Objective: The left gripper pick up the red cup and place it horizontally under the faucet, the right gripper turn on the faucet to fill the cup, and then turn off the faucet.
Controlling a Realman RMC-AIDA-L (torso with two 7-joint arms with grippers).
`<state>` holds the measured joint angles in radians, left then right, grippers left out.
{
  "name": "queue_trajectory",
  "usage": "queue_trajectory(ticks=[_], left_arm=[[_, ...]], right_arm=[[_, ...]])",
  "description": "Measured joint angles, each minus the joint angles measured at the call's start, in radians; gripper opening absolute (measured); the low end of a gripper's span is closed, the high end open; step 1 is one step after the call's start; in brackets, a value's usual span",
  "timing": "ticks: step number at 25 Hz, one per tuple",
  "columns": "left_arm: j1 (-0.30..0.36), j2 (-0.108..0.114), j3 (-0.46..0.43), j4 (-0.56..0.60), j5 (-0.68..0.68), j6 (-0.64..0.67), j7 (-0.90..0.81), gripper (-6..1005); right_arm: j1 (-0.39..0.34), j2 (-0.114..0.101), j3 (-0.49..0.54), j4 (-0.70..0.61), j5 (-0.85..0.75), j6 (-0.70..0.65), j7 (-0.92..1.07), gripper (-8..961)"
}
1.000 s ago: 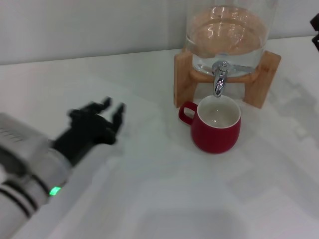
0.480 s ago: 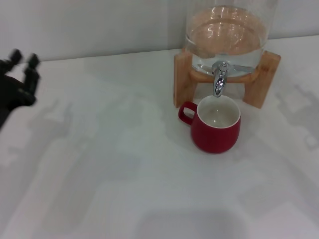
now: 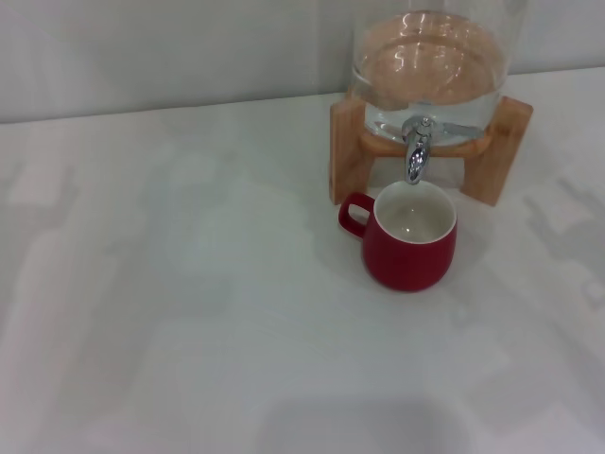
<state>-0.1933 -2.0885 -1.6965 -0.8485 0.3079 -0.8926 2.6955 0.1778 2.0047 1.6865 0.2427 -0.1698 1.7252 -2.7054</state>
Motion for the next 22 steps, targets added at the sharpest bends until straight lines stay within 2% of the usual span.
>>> queue_trajectory(ticks=[6, 12, 22], left_arm=[[-0.049, 0.001, -0.065, 0.079, -0.081, -0.049, 0.031, 815], [-0.053, 0.0, -0.073, 0.099, -0.134, -0.067, 0.087, 867], [-0.04, -0.001, -0.062, 0.096, -0.163, -0.091, 0.083, 868]], right_arm=[[-0.006, -0.002, -0.015, 0.001, -0.006, 0.002, 0.0, 605], [-0.003, -0.006, -0.018, 0.003, -0.074, 0.0, -0.006, 605], [0.031, -0.013, -0.018, 0.001, -0.177, -0.061, -0.009, 605]])
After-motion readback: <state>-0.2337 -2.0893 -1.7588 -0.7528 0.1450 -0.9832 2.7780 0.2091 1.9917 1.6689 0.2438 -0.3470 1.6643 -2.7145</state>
